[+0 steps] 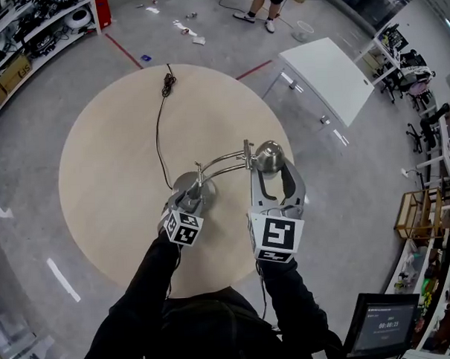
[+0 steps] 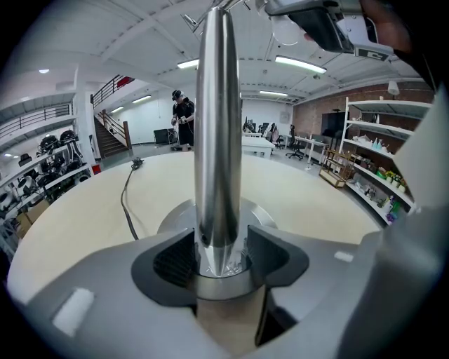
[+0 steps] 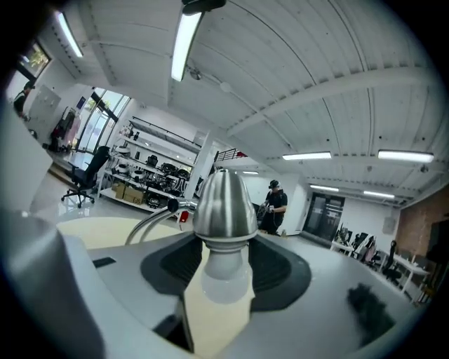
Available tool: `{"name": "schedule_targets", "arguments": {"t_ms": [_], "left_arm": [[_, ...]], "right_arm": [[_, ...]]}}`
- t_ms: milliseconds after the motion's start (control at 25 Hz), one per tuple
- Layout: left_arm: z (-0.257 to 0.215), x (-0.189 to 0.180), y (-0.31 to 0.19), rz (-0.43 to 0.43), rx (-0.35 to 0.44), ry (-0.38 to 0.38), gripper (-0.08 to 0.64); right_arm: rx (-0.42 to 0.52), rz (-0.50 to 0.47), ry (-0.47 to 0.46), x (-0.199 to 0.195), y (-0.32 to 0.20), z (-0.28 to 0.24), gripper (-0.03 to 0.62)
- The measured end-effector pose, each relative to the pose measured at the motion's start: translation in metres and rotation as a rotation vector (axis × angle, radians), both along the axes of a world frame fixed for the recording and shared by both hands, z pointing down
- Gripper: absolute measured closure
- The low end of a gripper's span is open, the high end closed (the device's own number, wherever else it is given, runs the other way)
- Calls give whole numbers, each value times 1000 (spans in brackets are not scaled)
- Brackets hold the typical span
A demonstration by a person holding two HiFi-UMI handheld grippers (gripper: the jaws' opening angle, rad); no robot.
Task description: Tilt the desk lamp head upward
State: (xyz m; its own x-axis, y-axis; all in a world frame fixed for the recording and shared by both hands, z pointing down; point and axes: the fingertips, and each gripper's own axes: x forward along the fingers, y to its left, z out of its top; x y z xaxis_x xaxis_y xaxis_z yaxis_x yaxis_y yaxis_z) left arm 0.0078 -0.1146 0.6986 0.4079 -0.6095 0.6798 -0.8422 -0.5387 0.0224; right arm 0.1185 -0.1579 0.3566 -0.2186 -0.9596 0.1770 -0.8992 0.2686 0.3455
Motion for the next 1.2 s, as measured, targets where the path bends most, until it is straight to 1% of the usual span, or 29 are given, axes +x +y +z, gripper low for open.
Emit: {"name": "schedule_targets", "arguments": {"t_ms": [120, 280, 400, 680, 1040, 1200], "left_arm": [[0, 0, 0, -2, 1, 2, 314], [-1, -1, -1, -6, 2, 4, 314], [-1, -3, 0, -5, 1, 5, 314], [0, -2, 1, -1, 4, 4, 314], [1, -1, 0, 2, -3, -5, 318], [3, -2, 0, 21, -20, 22, 322]], "right_arm": [[34, -21, 75, -11, 0, -11, 390], [64, -52, 229, -32, 3, -24, 390], [74, -57, 288, -43, 4, -29, 390], [99, -63, 342, -48, 7, -31, 390], [116, -58, 375, -47, 5, -31, 390], [124, -73, 375, -48, 5, -27, 385]]}}
